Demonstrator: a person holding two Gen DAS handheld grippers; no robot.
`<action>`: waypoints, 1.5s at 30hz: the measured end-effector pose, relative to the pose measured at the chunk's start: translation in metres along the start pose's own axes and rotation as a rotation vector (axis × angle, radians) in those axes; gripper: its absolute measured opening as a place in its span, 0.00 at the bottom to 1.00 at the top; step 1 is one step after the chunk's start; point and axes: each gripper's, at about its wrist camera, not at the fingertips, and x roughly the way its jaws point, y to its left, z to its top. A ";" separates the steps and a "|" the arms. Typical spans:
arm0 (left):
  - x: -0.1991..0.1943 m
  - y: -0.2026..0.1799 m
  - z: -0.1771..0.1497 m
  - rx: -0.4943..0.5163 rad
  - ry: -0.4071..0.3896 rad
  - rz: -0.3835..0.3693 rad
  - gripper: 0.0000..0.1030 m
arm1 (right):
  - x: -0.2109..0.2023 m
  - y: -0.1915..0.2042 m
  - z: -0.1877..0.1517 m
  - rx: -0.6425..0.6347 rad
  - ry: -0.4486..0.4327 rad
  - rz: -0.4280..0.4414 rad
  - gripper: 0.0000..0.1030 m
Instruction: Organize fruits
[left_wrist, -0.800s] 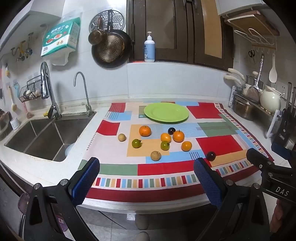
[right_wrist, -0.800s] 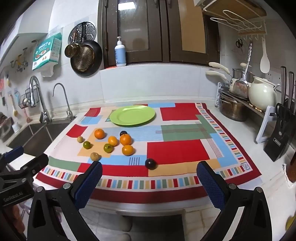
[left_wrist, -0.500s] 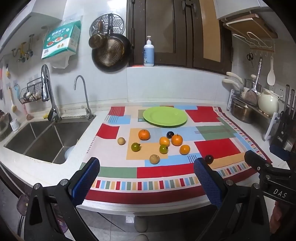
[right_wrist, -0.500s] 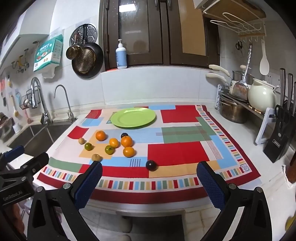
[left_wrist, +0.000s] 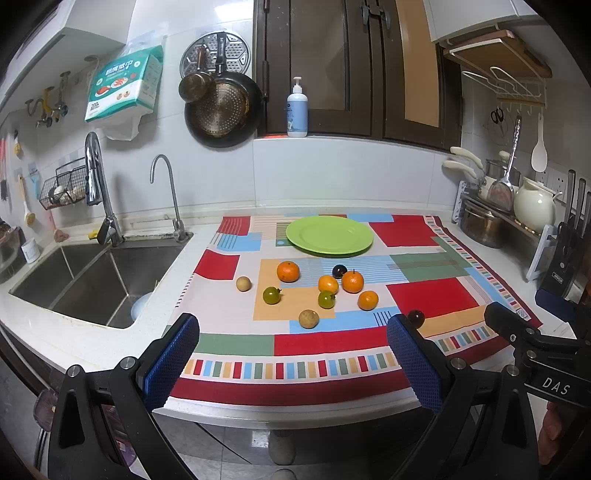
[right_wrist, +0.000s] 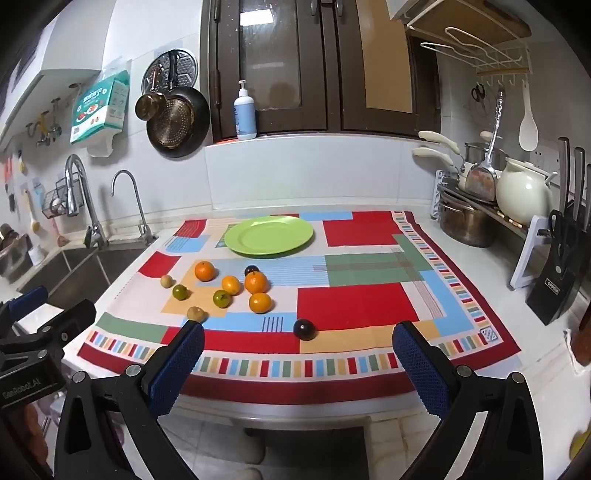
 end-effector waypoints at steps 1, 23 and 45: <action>0.000 0.000 0.000 0.000 0.000 0.000 1.00 | 0.000 0.000 0.000 0.000 0.000 0.000 1.00; -0.006 0.005 -0.001 -0.007 -0.006 -0.003 1.00 | -0.002 0.002 0.000 -0.003 0.000 0.001 1.00; -0.006 0.005 0.002 -0.007 -0.001 -0.008 1.00 | -0.004 0.004 -0.001 -0.009 -0.003 -0.002 1.00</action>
